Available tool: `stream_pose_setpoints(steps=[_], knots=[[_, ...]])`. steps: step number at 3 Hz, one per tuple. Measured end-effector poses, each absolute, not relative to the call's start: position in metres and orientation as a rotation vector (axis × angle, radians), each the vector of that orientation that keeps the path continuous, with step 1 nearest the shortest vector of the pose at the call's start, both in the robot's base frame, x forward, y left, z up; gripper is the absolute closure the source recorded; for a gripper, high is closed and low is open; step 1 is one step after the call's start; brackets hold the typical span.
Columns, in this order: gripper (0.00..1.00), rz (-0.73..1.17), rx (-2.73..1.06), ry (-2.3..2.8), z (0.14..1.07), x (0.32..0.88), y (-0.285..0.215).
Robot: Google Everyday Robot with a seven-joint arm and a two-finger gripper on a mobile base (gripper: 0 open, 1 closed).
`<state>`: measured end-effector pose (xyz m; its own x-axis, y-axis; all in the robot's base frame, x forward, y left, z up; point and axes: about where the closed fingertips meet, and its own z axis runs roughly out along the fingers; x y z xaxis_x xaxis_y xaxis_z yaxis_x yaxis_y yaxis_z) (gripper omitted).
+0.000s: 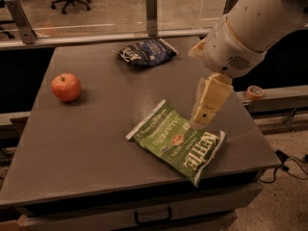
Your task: Move apple near blue chip bag
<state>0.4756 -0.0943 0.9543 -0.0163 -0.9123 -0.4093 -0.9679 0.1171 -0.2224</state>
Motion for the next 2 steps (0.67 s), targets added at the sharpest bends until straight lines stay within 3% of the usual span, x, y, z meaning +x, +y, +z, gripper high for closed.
stream_pose_setpoints(steps=[1,2], knots=[[0.0,0.263,-1.864,1.742,0.972,0.4894,-0.008],[0.0,0.263,-1.864,1.742,0.972,0.4894,-0.008]])
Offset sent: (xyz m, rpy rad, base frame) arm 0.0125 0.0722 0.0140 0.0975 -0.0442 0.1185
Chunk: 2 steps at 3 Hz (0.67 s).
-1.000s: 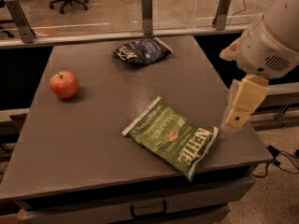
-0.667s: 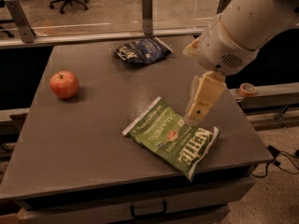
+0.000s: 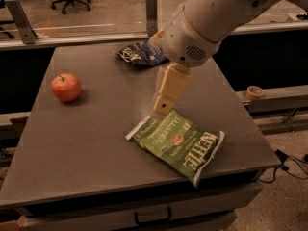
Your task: Move apple near blue chip bag
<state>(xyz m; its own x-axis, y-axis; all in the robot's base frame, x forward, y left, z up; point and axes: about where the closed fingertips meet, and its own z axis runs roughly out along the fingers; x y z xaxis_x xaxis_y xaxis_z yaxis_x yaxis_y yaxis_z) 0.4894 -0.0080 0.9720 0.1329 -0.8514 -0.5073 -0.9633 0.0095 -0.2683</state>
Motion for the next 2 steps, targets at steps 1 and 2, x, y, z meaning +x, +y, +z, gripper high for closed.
stream_pose_setpoints(steps=[1,2], knots=[[0.0,0.336,-1.831,1.709,0.962,0.502,0.017],[0.0,0.483,-1.8,1.649,0.94,0.52,0.079]])
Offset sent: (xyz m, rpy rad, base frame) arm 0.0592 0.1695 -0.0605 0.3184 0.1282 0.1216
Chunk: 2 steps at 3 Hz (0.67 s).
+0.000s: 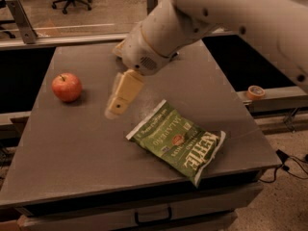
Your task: Move apple near blue chip bag
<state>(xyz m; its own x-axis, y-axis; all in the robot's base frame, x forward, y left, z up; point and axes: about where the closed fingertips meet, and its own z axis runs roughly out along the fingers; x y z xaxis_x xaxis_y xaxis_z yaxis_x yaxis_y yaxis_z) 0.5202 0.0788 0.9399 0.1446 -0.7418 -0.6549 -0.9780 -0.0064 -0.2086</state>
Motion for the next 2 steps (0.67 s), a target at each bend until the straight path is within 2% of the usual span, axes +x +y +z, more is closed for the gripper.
stream_pose_setpoints(steps=[2], knots=[[0.0,0.721,-1.749,1.545,0.91,0.544,0.194]])
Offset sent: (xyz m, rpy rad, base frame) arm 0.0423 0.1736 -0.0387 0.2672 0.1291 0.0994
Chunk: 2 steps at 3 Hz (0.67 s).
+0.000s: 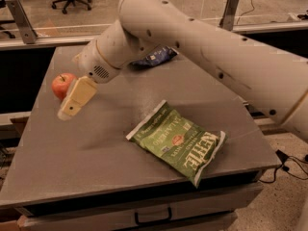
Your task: Move apple near blue chip bag
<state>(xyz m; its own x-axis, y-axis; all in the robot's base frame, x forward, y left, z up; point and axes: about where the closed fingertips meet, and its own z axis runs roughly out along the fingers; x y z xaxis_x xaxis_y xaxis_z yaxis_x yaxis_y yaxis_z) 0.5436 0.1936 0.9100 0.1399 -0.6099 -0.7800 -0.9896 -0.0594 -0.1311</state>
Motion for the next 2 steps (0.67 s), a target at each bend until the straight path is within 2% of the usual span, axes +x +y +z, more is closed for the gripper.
stream_pose_setpoints(steps=[1,2], knots=[[0.0,0.747,-1.68,1.576,0.899,0.566,0.223],[0.0,0.759,-1.6,1.643,0.883,0.588,0.229]])
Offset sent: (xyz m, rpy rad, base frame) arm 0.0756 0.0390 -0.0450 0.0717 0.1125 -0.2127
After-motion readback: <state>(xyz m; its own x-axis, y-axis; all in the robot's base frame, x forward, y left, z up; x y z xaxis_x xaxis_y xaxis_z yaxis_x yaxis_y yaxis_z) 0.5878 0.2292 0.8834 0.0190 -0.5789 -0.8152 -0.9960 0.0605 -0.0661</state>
